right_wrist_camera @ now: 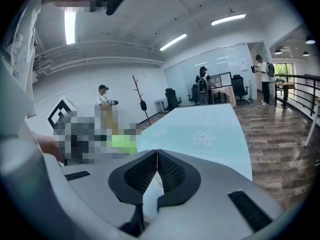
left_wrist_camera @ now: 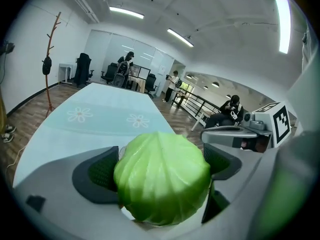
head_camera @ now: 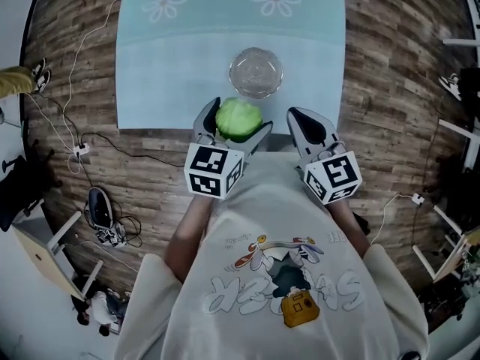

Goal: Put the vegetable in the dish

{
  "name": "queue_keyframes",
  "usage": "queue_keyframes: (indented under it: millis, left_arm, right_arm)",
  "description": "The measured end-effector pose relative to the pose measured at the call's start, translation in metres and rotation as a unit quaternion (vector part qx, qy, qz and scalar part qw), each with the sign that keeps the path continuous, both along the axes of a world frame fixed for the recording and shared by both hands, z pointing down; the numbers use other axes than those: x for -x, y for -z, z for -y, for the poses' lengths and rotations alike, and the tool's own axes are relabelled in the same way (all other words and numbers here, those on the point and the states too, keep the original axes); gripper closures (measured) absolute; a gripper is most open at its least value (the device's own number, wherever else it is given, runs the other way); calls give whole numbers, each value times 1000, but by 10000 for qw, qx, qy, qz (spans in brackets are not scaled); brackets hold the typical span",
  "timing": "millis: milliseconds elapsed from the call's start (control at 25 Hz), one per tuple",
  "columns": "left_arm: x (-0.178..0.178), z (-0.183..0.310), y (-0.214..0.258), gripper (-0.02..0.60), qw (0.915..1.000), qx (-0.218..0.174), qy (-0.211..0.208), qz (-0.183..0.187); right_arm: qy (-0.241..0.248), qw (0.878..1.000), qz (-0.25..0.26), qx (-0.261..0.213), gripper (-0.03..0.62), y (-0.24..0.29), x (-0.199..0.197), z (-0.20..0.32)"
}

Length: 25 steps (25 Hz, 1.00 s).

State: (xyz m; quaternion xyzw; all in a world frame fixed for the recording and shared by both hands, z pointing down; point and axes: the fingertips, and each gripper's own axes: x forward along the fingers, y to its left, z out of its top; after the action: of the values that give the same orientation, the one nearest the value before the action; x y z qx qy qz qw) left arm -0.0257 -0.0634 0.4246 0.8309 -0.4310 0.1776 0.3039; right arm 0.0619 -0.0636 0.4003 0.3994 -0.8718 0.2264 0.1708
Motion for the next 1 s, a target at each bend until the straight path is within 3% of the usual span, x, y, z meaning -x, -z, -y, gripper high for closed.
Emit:
queue_keyframes:
  millis: [560, 1000]
  left_arm:
    - [-20, 39, -62, 48, 9991, 318, 16, 274]
    - [-38, 56, -91, 48, 9980, 222, 21, 585]
  right_arm:
    - [316, 9989, -185, 299, 574, -36, -19, 38]
    - [509, 9973, -351, 403, 576, -70, -24, 57]
